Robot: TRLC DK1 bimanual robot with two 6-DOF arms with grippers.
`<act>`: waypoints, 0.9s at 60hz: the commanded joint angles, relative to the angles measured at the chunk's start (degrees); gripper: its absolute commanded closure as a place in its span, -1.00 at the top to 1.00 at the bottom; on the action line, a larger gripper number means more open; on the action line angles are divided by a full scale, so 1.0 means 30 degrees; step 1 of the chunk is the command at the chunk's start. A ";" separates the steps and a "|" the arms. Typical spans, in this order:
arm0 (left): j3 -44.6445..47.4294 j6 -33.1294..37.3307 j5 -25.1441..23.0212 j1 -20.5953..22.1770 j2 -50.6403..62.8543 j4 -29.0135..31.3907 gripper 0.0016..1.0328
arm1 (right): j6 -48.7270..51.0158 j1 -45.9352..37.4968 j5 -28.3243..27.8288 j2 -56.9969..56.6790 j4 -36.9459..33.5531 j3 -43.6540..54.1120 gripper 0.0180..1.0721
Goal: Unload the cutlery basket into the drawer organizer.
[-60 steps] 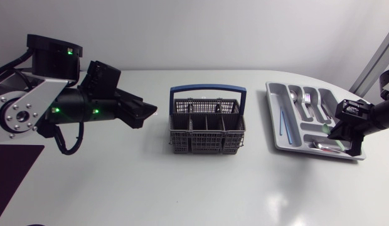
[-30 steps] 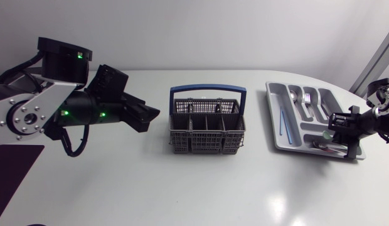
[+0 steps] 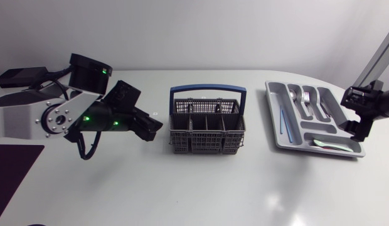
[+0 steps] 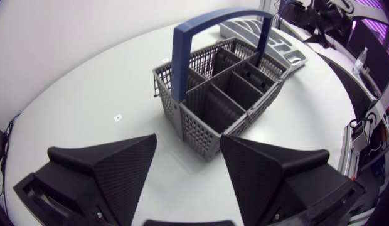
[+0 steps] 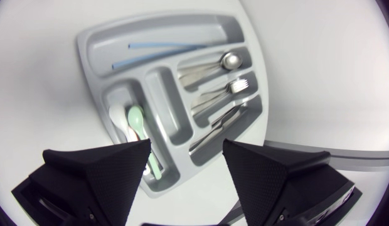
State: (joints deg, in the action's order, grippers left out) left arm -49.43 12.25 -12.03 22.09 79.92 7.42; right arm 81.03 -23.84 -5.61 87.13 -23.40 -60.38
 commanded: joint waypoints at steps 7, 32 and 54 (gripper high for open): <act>-0.0428 0.0721 0.0437 -0.0184 0.1924 -0.0276 0.38 | -0.5390 0.4429 -0.0299 -0.1857 -0.0668 0.2256 0.71; -0.1336 0.1571 0.1433 0.0460 0.4678 -0.1097 0.38 | -1.5234 1.0699 -0.0065 0.3182 0.1500 0.0410 0.71; -0.1453 0.2069 0.1403 -0.0184 0.5089 -0.1595 0.38 | -1.7724 1.4068 0.0931 0.5380 0.2145 -0.1260 0.71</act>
State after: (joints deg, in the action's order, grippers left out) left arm -52.95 16.80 -6.98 22.04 94.04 3.33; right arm 30.98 15.51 -2.57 100.64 -17.76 -62.54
